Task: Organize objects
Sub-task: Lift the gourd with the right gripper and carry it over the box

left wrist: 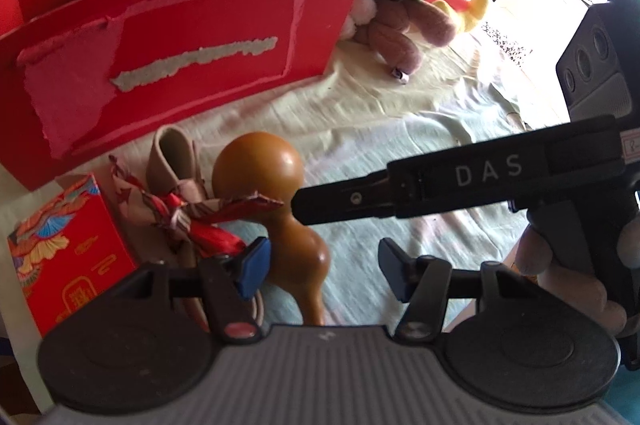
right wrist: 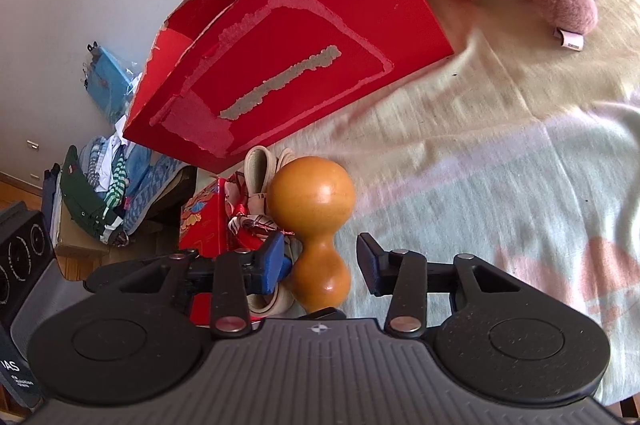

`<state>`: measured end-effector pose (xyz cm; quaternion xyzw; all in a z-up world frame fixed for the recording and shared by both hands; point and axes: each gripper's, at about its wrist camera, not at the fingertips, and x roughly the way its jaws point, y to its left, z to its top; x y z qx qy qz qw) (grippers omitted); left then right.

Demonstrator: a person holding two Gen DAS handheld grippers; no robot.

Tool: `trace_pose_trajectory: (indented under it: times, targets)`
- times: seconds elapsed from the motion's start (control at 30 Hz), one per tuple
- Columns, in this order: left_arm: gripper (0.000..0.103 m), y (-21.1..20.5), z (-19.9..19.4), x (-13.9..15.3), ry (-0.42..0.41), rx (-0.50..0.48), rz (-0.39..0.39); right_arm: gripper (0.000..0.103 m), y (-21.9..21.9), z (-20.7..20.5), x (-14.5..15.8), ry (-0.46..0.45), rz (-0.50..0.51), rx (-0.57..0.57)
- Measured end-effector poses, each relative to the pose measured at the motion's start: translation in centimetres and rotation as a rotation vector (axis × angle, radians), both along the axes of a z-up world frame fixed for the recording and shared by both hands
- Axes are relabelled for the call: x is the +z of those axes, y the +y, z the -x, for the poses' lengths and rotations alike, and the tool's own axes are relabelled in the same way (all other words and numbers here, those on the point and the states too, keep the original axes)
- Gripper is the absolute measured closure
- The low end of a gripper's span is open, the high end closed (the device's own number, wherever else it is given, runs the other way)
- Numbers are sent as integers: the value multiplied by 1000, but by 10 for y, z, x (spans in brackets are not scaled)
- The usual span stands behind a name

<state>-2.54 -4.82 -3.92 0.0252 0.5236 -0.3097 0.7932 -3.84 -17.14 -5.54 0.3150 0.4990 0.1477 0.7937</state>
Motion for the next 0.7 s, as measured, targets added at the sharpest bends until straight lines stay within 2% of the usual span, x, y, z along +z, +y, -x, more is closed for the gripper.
trace_pose_trajectory:
  times: [0.23, 0.53, 0.7]
  targets:
    - [43, -13, -12, -17, 18, 7, -41, 62, 2, -12, -9, 18, 21, 30]
    - [44, -38, -10, -21, -55, -70, -134, 63, -6, -18, -22, 57, -15, 17]
    - [44, -44, -16, -16, -45, -99, -114, 64, -19, -16, -19, 67, -28, -1]
